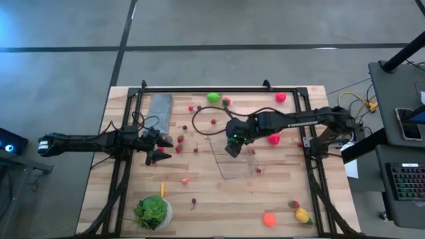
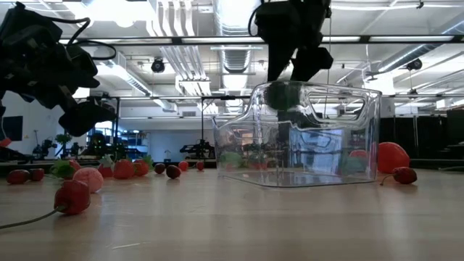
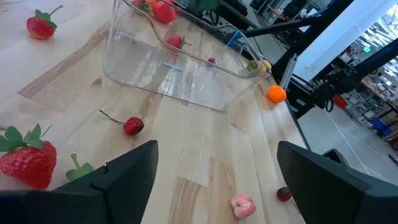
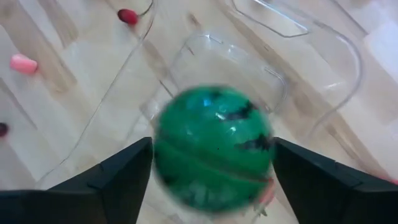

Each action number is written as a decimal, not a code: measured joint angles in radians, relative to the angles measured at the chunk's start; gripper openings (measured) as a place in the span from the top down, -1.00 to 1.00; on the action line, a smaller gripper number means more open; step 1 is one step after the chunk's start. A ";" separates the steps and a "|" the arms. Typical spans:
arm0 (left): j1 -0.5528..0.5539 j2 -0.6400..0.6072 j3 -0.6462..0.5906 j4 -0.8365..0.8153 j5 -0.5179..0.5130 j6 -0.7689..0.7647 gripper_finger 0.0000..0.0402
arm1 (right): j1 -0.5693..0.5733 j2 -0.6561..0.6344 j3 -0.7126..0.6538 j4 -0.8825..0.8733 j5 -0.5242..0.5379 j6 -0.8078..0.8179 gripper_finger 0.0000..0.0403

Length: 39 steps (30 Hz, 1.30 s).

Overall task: Pick and placing Produce into tupperware
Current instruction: Put the green watermelon into the transparent bin, then put the red strawberry into the transparent bin

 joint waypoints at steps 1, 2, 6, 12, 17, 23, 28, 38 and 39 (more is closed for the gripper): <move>0.000 0.000 0.000 -0.001 0.000 0.000 -0.56 | 0.006 0.010 0.005 -0.004 0.000 0.000 -0.64; 0.000 0.000 0.000 0.003 0.000 0.000 -0.56 | 0.013 0.020 0.012 -0.008 0.000 0.000 -0.67; 0.000 -0.006 0.000 0.008 0.001 0.000 -0.56 | 0.031 0.041 0.033 -0.017 0.020 -0.016 -0.79; 0.000 -0.008 0.001 0.009 0.002 0.000 -0.56 | 0.025 0.036 0.073 -0.045 0.114 0.067 -0.81; 0.000 -0.009 0.000 0.011 0.002 -0.001 -0.56 | 0.019 0.021 0.117 -0.042 0.237 0.085 -0.81; 0.000 0.000 -0.001 0.245 -0.002 -0.001 -0.56 | 0.010 0.021 0.153 -0.041 0.248 0.072 -0.81; 0.000 0.002 -0.001 0.515 -0.057 -0.163 -0.56 | 0.010 0.021 0.156 -0.042 0.247 0.080 -0.81; 0.000 -0.006 0.001 0.883 -0.195 -0.262 -0.56 | 0.007 0.021 0.156 -0.042 0.246 0.086 -0.81; 0.000 -0.006 0.003 0.900 -0.225 -0.262 -0.56 | 0.005 0.021 0.156 -0.042 0.248 0.084 -0.81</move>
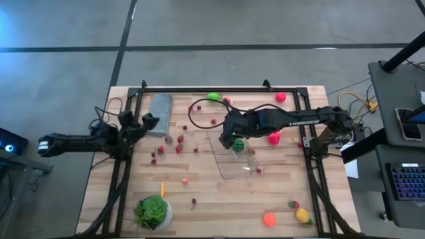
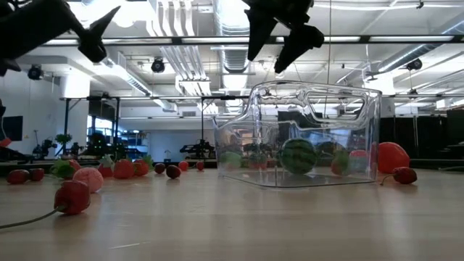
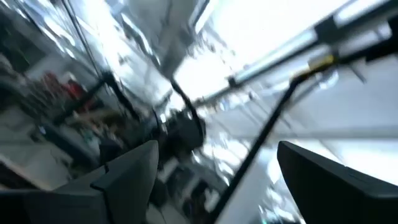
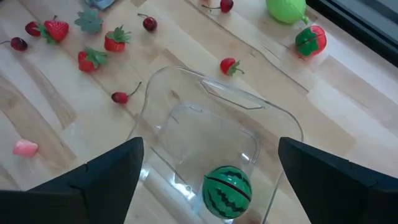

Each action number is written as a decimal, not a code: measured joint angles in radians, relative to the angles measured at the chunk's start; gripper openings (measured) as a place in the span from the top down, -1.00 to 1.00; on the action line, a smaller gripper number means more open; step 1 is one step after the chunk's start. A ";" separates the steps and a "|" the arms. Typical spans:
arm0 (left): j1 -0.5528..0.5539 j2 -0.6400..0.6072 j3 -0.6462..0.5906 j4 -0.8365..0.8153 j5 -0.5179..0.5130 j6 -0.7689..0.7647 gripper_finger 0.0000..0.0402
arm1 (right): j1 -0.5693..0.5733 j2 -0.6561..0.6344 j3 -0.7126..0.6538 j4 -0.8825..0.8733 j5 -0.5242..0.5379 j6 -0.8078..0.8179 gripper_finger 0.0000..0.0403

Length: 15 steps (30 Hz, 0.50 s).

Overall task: Pick and placing Produce into tupperware
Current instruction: Put the red strawberry into the transparent bin

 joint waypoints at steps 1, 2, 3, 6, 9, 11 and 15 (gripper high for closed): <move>0.000 0.001 0.003 0.017 -0.029 0.001 -0.56 | -0.002 0.000 0.000 0.000 0.005 0.000 -0.81; 0.000 0.006 0.008 0.035 -0.064 0.000 -0.56 | -0.005 0.000 0.000 0.000 0.009 -0.001 -0.81; 0.000 0.008 0.015 0.053 -0.096 -0.001 -0.56 | -0.008 0.000 0.000 0.000 0.010 -0.001 -0.81; 0.000 0.013 0.030 0.104 -0.249 -0.001 -0.56 | -0.016 0.000 0.000 0.000 0.014 -0.001 -0.81; 0.000 0.018 0.036 0.160 -0.401 0.000 -0.56 | -0.023 0.000 0.000 0.002 0.014 -0.001 -0.81; 0.000 0.017 0.036 0.174 -0.437 0.000 -0.56 | -0.028 0.000 0.000 0.010 0.014 -0.001 -0.81; 0.000 0.022 0.042 0.161 -0.413 0.001 -0.56 | -0.042 0.000 0.000 0.035 0.014 0.011 -0.81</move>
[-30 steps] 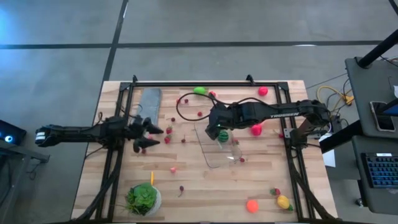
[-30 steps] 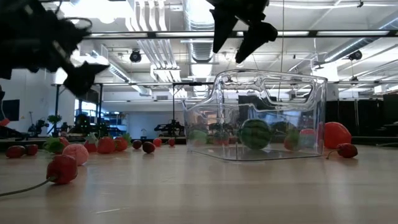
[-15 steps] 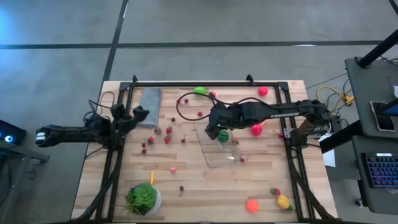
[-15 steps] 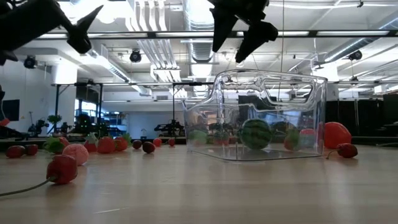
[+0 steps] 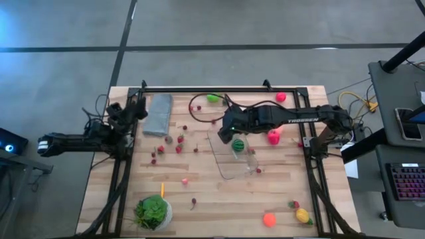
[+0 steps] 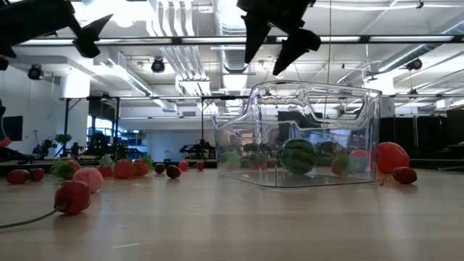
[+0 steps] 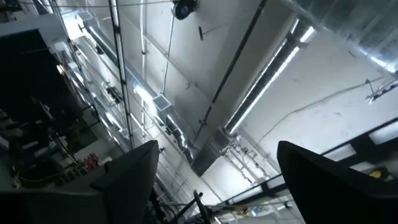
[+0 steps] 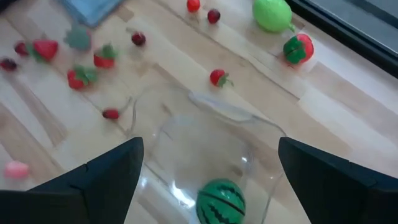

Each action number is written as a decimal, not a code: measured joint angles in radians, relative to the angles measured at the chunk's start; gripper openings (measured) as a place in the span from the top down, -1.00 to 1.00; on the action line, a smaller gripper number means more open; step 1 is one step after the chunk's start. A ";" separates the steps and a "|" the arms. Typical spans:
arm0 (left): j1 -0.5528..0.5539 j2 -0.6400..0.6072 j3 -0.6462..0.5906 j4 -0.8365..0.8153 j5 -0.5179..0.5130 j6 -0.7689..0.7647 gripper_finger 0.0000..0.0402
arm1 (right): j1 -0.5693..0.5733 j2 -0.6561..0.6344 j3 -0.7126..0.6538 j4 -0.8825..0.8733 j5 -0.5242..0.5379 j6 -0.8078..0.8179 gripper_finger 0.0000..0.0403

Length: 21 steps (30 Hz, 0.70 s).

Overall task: Pick and placing Produce into tupperware
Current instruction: Put the red strawberry into the transparent bin

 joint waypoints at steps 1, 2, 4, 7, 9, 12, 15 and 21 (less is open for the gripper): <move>0.000 0.007 0.010 -0.021 0.019 0.005 -0.56 | -0.003 0.000 0.000 0.014 0.000 -0.001 -0.81; 0.000 0.012 0.024 -0.060 0.037 0.024 -0.56 | -0.006 0.000 0.000 0.028 0.000 -0.010 -0.81; 0.000 0.017 0.071 -0.185 0.069 0.083 -0.56 | -0.008 0.000 0.000 0.059 -0.001 -0.050 -0.81; 0.000 0.028 0.200 -0.486 0.094 0.212 -0.56 | -0.009 0.000 0.004 0.084 -0.007 -0.121 -0.81; 0.000 0.041 0.313 -0.782 0.098 0.305 -0.56 | -0.010 0.000 0.015 0.084 -0.008 -0.162 -0.81; 0.000 0.089 0.483 -1.244 0.096 0.362 -0.56 | -0.018 0.000 0.031 0.083 -0.008 -0.198 -0.81; 0.000 0.146 0.613 -1.606 0.095 0.325 -0.56 | -0.035 0.000 0.047 0.073 -0.008 -0.204 -0.81; 0.000 0.247 0.723 -1.997 0.155 0.097 -0.56 | -0.080 0.000 0.067 0.042 -0.008 -0.206 -0.81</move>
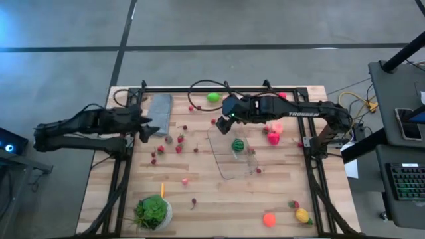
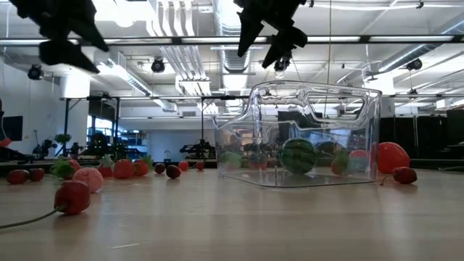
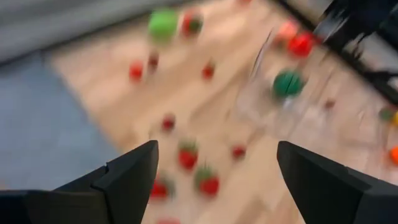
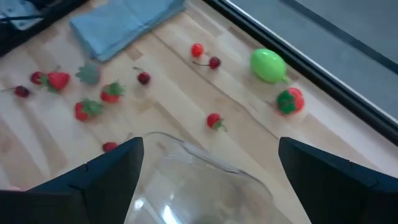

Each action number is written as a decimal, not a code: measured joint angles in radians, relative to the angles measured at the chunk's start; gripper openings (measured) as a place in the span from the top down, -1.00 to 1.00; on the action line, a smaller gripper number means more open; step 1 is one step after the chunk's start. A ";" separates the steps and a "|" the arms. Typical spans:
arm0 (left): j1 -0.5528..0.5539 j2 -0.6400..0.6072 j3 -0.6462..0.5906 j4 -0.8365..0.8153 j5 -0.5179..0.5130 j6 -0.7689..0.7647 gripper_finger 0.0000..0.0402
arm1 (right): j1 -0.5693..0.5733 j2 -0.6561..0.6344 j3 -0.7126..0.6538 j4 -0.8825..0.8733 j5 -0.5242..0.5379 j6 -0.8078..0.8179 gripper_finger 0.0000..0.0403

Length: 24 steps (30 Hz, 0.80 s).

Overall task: Pick and placing Produce into tupperware
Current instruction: Put the red strawberry into the transparent bin

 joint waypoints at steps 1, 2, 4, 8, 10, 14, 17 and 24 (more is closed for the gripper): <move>0.000 0.012 0.001 -0.038 0.016 -0.037 -0.56 | -0.007 -0.001 0.004 -0.015 0.000 -0.002 -0.81; -0.001 0.022 -0.004 -0.072 0.027 -0.075 -0.56 | -0.012 -0.003 0.007 -0.030 0.000 -0.002 -0.81; -0.001 0.041 -0.026 -0.124 0.040 -0.135 -0.56 | -0.025 -0.008 0.009 -0.068 0.000 -0.002 -0.81; -0.001 0.099 -0.092 -0.197 0.042 -0.220 -0.56 | -0.047 -0.010 0.011 -0.099 0.001 -0.002 -0.81; -0.001 0.137 -0.127 -0.214 0.063 -0.271 -0.56 | -0.053 -0.013 0.011 -0.103 0.001 -0.002 -0.81; -0.002 0.206 -0.174 -0.154 0.152 -0.309 -0.56 | -0.053 -0.014 0.011 -0.108 0.000 -0.004 -0.81; -0.002 0.268 -0.173 -0.140 0.164 -0.310 -0.56 | -0.052 -0.014 0.011 -0.109 0.000 -0.029 -0.81; -0.002 0.434 -0.174 -0.007 0.180 -0.308 -0.56 | -0.053 -0.014 0.010 -0.108 0.000 -0.053 -0.81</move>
